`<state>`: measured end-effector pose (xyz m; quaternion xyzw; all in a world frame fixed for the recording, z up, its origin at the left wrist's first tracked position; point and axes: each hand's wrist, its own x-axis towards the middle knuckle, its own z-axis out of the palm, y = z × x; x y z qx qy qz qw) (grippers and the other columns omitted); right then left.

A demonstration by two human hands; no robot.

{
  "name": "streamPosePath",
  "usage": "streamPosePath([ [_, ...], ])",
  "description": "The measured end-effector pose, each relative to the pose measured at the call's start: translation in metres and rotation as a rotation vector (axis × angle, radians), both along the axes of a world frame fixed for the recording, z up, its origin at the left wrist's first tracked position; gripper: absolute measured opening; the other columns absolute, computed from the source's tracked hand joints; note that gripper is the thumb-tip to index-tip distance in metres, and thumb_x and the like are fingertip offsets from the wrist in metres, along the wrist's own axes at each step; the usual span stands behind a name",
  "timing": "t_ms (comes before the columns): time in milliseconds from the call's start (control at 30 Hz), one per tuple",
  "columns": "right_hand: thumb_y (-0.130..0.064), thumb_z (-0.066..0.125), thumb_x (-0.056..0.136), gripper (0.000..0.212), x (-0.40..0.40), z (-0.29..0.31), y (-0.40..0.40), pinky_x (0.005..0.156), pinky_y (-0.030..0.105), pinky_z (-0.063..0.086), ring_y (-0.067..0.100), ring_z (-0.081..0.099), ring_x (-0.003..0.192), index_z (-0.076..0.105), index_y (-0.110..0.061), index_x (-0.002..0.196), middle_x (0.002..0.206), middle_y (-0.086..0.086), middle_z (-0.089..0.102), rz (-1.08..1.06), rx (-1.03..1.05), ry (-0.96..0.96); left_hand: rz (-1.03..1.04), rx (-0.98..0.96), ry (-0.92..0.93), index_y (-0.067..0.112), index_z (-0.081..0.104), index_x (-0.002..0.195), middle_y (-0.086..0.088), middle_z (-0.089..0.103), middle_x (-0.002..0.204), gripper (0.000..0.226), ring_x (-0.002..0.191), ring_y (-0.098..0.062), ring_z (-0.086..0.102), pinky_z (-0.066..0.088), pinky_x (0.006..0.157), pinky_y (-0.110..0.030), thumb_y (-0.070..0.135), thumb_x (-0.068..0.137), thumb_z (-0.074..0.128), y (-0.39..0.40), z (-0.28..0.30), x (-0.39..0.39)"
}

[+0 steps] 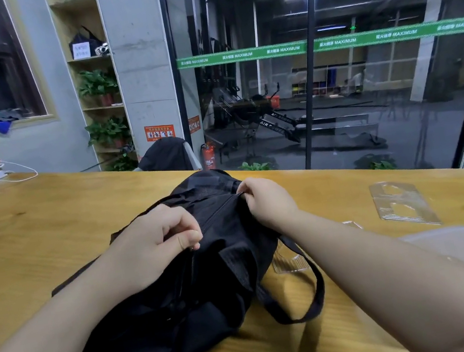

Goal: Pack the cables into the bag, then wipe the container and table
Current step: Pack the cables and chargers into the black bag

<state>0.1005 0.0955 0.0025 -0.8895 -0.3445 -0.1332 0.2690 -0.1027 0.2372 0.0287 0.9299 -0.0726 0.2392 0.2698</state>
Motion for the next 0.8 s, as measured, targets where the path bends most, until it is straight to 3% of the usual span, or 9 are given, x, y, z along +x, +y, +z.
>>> streamPosePath([
  [67, -0.015, 0.043, 0.096, 0.024, -0.002, 0.003, -0.002, 0.090, 0.040, 0.049, 0.024, 0.058, 0.107, 0.062, -0.019, 0.110, 0.115, 0.001, 0.066, -0.017, 0.010, -0.005, 0.010, 0.057, 0.031, 0.036, 0.058, 0.084, 0.017, 0.059, 0.092, 0.015, 0.086, -0.007, 0.053, 0.039, 0.073, -0.015, 0.049, 0.079, 0.052, 0.000, -0.006, -0.011],
  [133, -0.015, 0.043, 0.096, 0.024, -0.004, 0.007, -0.004, 0.088, 0.040, 0.049, 0.025, 0.058, 0.107, 0.062, -0.019, 0.110, 0.114, 0.002, 0.065, -0.031, 0.012, -0.014, 0.025, 0.095, 0.074, 0.035, 0.056, 0.085, 0.021, 0.057, 0.096, 0.003, 0.092, -0.005, 0.051, 0.039, 0.076, -0.017, 0.034, 0.086, 0.059, 0.001, -0.012, -0.021],
  [233, -0.015, 0.042, 0.096, 0.024, -0.007, 0.014, -0.005, 0.084, 0.038, 0.048, 0.027, 0.055, 0.108, 0.062, -0.021, 0.109, 0.112, 0.005, 0.065, -0.054, 0.024, -0.046, 0.041, 0.140, 0.108, 0.033, 0.055, 0.083, 0.024, 0.057, 0.095, 0.016, 0.095, -0.004, 0.048, 0.038, 0.077, -0.015, 0.019, 0.088, 0.060, -0.001, -0.018, -0.031],
  [367, -0.013, 0.040, 0.096, 0.027, -0.012, 0.027, -0.007, 0.082, 0.035, 0.043, 0.026, 0.048, 0.111, 0.061, -0.023, 0.111, 0.107, 0.009, 0.060, -0.062, 0.070, -0.085, 0.070, 0.202, 0.212, 0.031, 0.055, 0.072, 0.009, 0.056, 0.079, 0.019, 0.093, 0.000, 0.047, 0.036, 0.075, -0.015, 0.022, 0.089, 0.057, -0.004, -0.025, -0.041],
  [600, -0.010, 0.041, 0.097, 0.023, -0.021, 0.063, 0.004, 0.086, 0.035, 0.045, 0.027, 0.055, 0.105, 0.062, -0.015, 0.105, 0.113, 0.006, 0.063, 0.004, 0.184, -0.080, 0.095, 0.219, 0.205, 0.035, 0.051, 0.073, 0.011, 0.051, 0.075, 0.017, 0.089, 0.001, 0.045, 0.035, 0.071, -0.016, 0.030, 0.090, 0.055, -0.010, -0.017, -0.036],
  [700, -0.008, 0.044, 0.096, 0.020, -0.020, 0.061, 0.007, 0.086, 0.031, 0.043, 0.024, 0.055, 0.104, 0.063, -0.014, 0.102, 0.112, 0.006, 0.064, 0.029, 0.252, 0.001, 0.170, 0.274, 0.091, 0.040, 0.047, 0.080, 0.015, 0.048, 0.070, 0.019, 0.084, -0.002, 0.044, 0.032, 0.072, -0.021, 0.057, 0.082, 0.039, -0.013, -0.026, -0.023],
  [800, -0.009, 0.049, 0.095, 0.018, -0.022, 0.053, 0.004, 0.084, 0.025, 0.040, 0.021, 0.057, 0.105, 0.065, -0.013, 0.102, 0.111, 0.004, 0.066, 0.077, 0.261, 0.050, 0.348, 0.281, 0.052, 0.036, 0.046, 0.105, 0.019, 0.045, 0.085, 0.072, 0.090, -0.004, 0.040, 0.038, 0.083, -0.029, 0.086, 0.062, 0.015, -0.025, -0.033, -0.012],
])
